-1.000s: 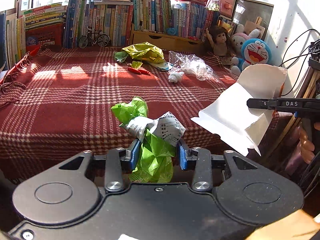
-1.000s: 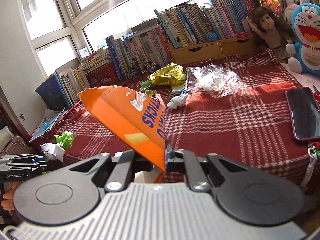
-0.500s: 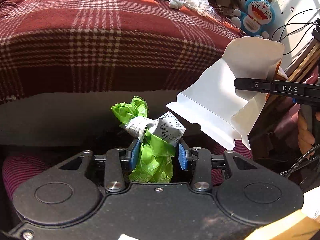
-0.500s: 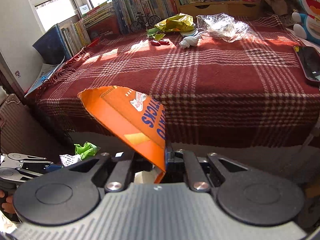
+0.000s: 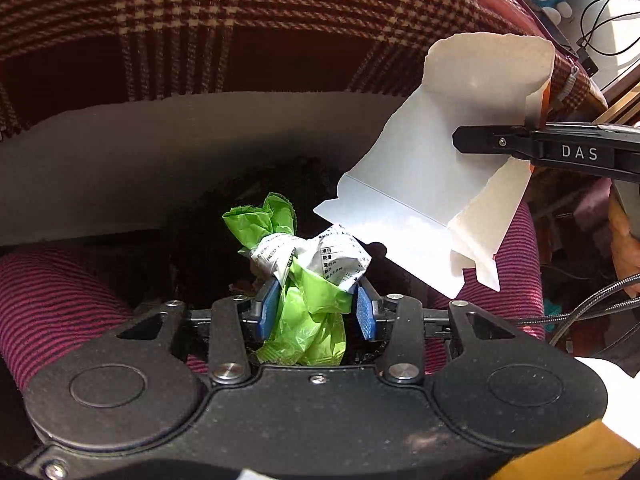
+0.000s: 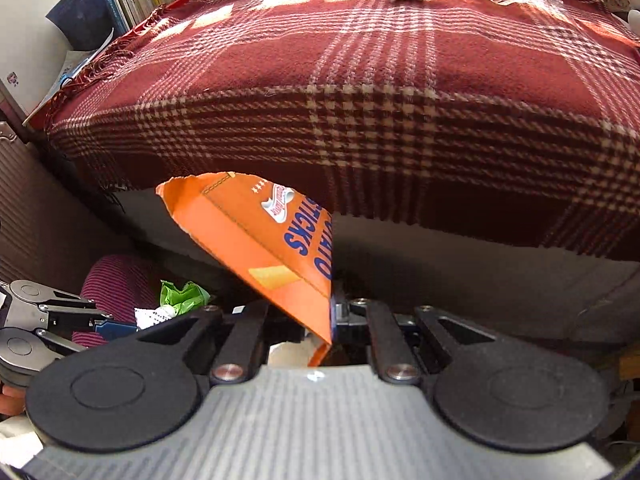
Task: Collect trash
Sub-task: 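Carry both items down into the black trash bag and open both tools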
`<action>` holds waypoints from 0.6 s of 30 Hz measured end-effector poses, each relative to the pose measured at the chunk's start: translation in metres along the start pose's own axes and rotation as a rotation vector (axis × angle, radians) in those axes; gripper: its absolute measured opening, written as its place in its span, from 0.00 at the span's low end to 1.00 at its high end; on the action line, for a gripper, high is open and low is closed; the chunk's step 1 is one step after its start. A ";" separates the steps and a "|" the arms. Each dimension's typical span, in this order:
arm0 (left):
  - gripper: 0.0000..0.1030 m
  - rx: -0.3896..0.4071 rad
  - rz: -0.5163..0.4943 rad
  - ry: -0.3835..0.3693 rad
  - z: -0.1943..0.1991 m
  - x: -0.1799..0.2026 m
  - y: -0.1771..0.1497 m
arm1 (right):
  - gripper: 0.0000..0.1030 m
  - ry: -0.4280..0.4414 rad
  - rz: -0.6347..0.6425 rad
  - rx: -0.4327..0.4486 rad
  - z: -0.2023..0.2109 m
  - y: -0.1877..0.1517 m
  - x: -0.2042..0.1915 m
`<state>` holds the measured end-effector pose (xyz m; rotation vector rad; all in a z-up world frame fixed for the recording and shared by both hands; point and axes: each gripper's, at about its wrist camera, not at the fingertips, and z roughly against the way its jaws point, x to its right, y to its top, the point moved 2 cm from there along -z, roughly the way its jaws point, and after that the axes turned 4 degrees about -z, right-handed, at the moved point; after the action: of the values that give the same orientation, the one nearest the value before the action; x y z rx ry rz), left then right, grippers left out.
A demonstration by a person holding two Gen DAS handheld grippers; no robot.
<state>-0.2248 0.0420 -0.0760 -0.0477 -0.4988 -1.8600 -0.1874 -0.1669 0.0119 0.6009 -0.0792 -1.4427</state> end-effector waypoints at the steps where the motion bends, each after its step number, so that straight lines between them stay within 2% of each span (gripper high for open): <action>1: 0.37 -0.013 0.003 0.002 -0.004 -0.001 0.000 | 0.14 -0.003 0.004 -0.013 -0.004 0.000 -0.001; 12: 0.37 -0.066 0.032 0.000 -0.021 -0.008 0.005 | 0.17 -0.010 0.024 -0.084 -0.033 0.004 -0.006; 18: 0.38 -0.079 0.032 -0.002 -0.022 -0.009 0.007 | 0.22 -0.009 0.045 -0.105 -0.041 0.006 -0.011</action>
<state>-0.2105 0.0405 -0.0968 -0.1094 -0.4238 -1.8482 -0.1667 -0.1427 -0.0174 0.5040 -0.0235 -1.3974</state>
